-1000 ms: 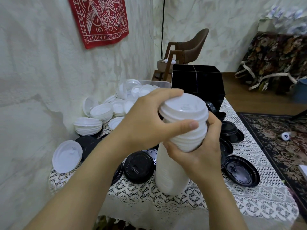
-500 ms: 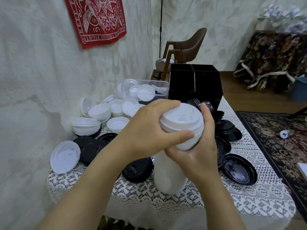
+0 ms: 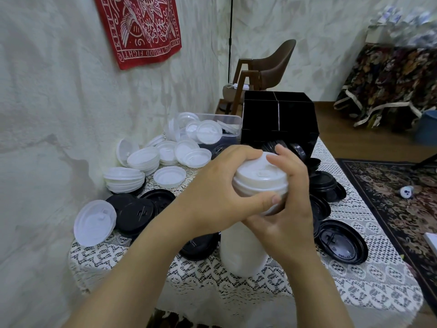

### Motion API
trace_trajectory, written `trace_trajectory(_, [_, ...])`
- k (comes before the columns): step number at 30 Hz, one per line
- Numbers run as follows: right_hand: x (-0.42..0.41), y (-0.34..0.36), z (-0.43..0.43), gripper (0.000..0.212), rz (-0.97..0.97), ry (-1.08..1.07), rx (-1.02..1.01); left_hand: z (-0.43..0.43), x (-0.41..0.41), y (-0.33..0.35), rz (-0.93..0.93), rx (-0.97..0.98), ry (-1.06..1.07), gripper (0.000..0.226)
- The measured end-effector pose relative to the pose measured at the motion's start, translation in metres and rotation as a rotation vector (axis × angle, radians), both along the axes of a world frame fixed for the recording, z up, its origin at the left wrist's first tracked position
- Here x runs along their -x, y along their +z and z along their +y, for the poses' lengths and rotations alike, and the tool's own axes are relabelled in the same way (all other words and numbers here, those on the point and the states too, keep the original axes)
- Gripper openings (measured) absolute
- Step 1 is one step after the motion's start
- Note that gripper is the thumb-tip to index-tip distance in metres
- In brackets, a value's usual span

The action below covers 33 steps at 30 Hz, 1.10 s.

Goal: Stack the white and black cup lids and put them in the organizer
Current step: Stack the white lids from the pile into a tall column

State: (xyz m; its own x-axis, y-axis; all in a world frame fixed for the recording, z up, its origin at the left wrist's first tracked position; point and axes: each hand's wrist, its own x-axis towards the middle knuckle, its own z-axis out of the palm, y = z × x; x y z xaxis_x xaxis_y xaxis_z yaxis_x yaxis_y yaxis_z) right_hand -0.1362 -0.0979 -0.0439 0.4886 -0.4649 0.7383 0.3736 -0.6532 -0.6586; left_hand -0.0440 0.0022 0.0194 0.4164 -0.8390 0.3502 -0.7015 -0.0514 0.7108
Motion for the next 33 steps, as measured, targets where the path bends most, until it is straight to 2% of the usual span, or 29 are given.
trace_trajectory(6, [-0.004, -0.003, 0.0, 0.066, -0.027, -0.035, -0.025, 0.003, -0.002, -0.005, 0.009, 0.021, -0.027, 0.064])
trace_trajectory(8, [-0.004, -0.002, 0.001, 0.063, -0.038, -0.06, -0.011, 0.005, -0.01, -0.005, 0.157, 0.04, -0.079, 0.055])
trace_trajectory(10, [-0.005, -0.001, 0.002, 0.06, -0.036, -0.073, 0.0, 0.004, -0.027, -0.011, 0.336, 0.107, -0.019, 0.046])
trace_trajectory(11, [-0.004, 0.0, 0.002, 0.06, -0.032, -0.076, 0.003, 0.003, -0.04, -0.016, 0.312, 0.107, 0.084, 0.045])
trace_trajectory(12, [-0.004, 0.0, 0.003, 0.059, -0.028, -0.077, 0.003, 0.002, -0.056, -0.022, 0.174, 0.032, 0.218, 0.046])
trace_trajectory(14, [-0.004, -0.001, 0.003, 0.06, -0.023, -0.073, -0.011, 0.002, -0.087, -0.035, -0.201, -0.307, 0.422, 0.052])
trace_trajectory(15, [-0.004, 0.0, 0.003, 0.06, -0.024, -0.072, -0.014, 0.002, -0.1, -0.042, -0.333, -0.461, 0.466, 0.056])
trace_trajectory(17, [-0.005, 0.0, 0.003, 0.06, -0.027, -0.074, -0.008, 0.001, -0.117, -0.055, -0.453, -0.64, 0.494, 0.055])
trace_trajectory(22, [-0.005, -0.001, 0.002, 0.06, -0.031, -0.072, -0.007, -0.007, -0.134, -0.079, -0.559, -0.848, 0.54, 0.054])
trace_trajectory(26, [-0.005, -0.001, 0.002, 0.06, -0.029, -0.073, -0.006, -0.009, -0.143, -0.088, -0.441, -0.941, 0.557, 0.055])
trace_trajectory(31, [-0.005, -0.001, 0.002, 0.06, -0.024, -0.071, -0.016, -0.008, -0.146, -0.092, -0.455, -0.876, 0.532, 0.029])
trace_trajectory(33, [-0.005, -0.001, 0.002, 0.06, -0.023, -0.073, -0.013, -0.009, -0.145, -0.089, -0.463, -0.842, 0.535, 0.031])
